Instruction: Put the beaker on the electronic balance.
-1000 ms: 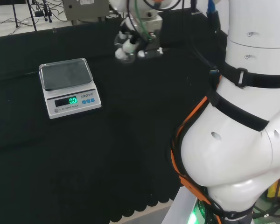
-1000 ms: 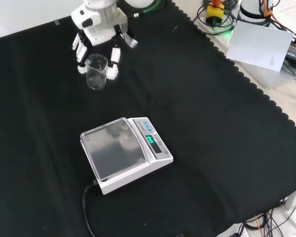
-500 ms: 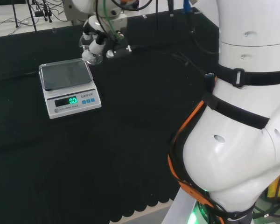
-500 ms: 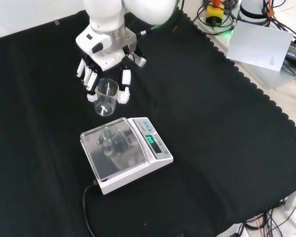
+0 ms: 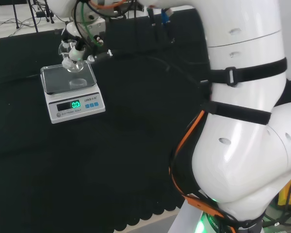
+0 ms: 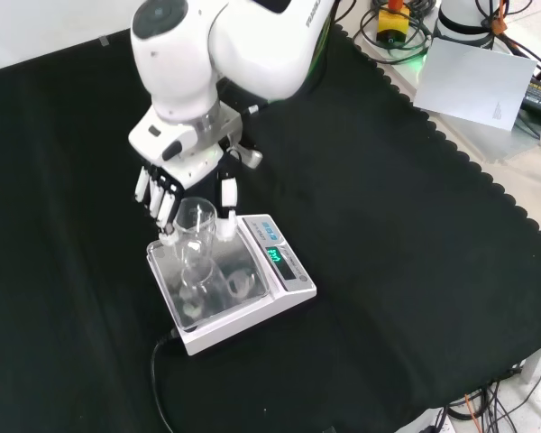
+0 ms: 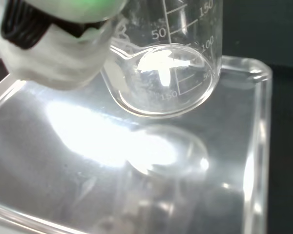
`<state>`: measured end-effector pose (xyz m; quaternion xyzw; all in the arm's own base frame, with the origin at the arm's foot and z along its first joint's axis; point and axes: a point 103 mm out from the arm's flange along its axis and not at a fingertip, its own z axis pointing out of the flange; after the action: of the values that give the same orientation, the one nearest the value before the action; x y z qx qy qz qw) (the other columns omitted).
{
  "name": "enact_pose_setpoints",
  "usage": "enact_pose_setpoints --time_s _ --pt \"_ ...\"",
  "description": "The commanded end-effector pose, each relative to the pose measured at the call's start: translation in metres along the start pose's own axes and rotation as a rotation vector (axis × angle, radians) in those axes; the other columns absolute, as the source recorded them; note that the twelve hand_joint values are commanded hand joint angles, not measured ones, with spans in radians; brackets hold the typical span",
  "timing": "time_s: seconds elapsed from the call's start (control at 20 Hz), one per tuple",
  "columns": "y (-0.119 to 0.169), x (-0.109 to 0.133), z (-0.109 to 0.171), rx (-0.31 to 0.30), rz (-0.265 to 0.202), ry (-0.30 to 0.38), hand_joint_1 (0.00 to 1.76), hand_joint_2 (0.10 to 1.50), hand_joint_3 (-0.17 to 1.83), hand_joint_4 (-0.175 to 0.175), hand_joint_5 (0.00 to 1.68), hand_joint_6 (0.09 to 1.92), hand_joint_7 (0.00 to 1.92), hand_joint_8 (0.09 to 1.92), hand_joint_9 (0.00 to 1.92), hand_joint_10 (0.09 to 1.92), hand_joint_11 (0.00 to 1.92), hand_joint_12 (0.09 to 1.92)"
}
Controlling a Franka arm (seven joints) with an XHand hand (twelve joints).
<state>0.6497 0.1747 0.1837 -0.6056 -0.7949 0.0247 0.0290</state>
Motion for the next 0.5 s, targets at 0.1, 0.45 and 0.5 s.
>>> enact_pose_setpoints --time_s 0.1,0.45,0.5 --pt "0.016 0.021 0.042 0.078 -0.047 0.000 1.07 0.96 0.15 0.175 1.13 0.78 1.15 0.96 1.25 0.55 0.82 1.22" --pt "0.016 0.012 0.027 0.093 -0.059 0.063 0.99 0.85 0.15 0.088 0.72 0.86 0.97 1.01 1.17 0.57 0.75 1.25" --pt "0.016 0.010 0.023 0.084 -0.065 0.070 0.95 0.80 0.17 0.042 0.50 0.81 0.85 1.03 1.09 0.59 0.66 1.30"
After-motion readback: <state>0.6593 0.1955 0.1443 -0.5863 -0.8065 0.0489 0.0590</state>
